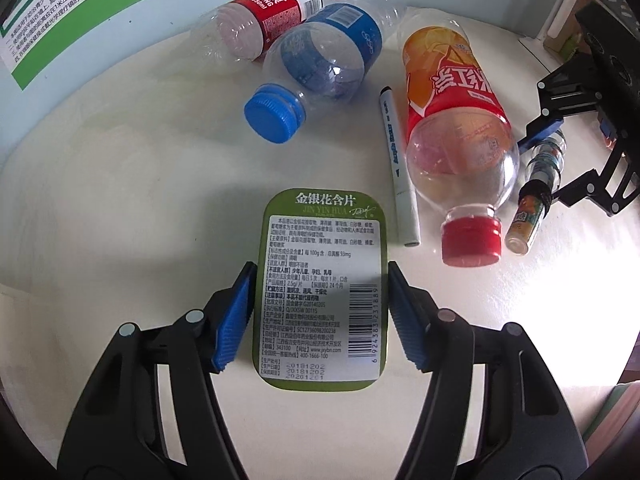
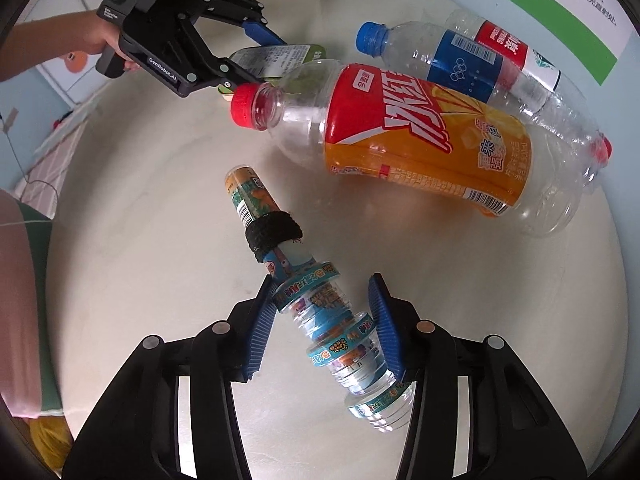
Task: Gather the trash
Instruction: 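Grasp the striped small bottle with the right gripper while the left gripper grasps the green tin, then carry bottle and tin over the wastebasket and open both grippers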
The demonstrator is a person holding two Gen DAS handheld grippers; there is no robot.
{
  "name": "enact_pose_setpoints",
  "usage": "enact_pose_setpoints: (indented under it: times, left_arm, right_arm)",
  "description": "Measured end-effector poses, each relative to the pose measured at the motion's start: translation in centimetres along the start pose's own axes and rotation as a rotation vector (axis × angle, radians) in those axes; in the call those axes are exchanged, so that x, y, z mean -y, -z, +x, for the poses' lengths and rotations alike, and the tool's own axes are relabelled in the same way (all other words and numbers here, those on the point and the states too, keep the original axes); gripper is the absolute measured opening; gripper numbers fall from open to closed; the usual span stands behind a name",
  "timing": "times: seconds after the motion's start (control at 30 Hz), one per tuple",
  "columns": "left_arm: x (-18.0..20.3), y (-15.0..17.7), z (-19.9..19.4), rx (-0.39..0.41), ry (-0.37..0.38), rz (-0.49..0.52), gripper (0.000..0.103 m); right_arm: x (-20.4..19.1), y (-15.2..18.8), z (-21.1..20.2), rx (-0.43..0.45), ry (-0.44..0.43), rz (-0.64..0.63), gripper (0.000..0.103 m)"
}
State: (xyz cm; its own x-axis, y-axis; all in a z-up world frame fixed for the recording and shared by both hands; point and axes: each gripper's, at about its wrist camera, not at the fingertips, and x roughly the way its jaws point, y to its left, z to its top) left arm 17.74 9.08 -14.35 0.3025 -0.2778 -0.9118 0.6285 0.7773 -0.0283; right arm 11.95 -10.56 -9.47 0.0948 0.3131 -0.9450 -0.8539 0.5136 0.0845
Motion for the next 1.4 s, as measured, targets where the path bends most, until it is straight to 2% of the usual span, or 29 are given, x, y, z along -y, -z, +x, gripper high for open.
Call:
enact_pose_setpoints:
  times: [0.2,0.33,0.37,0.53,0.7,0.8,1.03,1.4]
  left_arm:
    - [0.0,2.1,-1.4,0.014,-0.021,-0.029,0.061]
    - [-0.1,3.5,-3.0,0.03,-0.041,-0.059,0.061]
    - [-0.4,2.6,-2.6,0.031,-0.047,-0.064,0.061]
    - [0.1,5.1,-5.3,0.048,-0.103,-0.088,0.061]
    - [-1.0,8.4,-8.3,0.079,-0.162,-0.15,0.061]
    - [-1.7,11.1,-10.1,0.089,-0.219,-0.177,0.061]
    - [-4.1,18.4,-13.4,0.095,-0.286,-0.316,0.061]
    - [-6.7,33.2,-18.9,0.06,-0.423,-0.596,0.061]
  right_arm:
    - [-1.4,0.8,-2.2,0.022,-0.036,0.032,0.047]
    - [-2.1,-0.2,-3.2,0.042,-0.049,0.026,0.047]
    - [-2.4,-0.6,-3.5,0.046,-0.049,0.019,0.047]
    - [-4.1,-3.2,-4.5,0.072,-0.04,-0.033,0.048]
    - [-7.1,-7.0,-4.5,0.096,-0.047,-0.1,0.048]
    - [-9.4,-9.1,-4.1,0.102,-0.063,-0.157,0.048]
    - [-15.3,-14.6,-2.7,0.096,-0.125,-0.324,0.048]
    - [-28.0,-24.3,1.8,0.082,-0.267,-0.605,0.048]
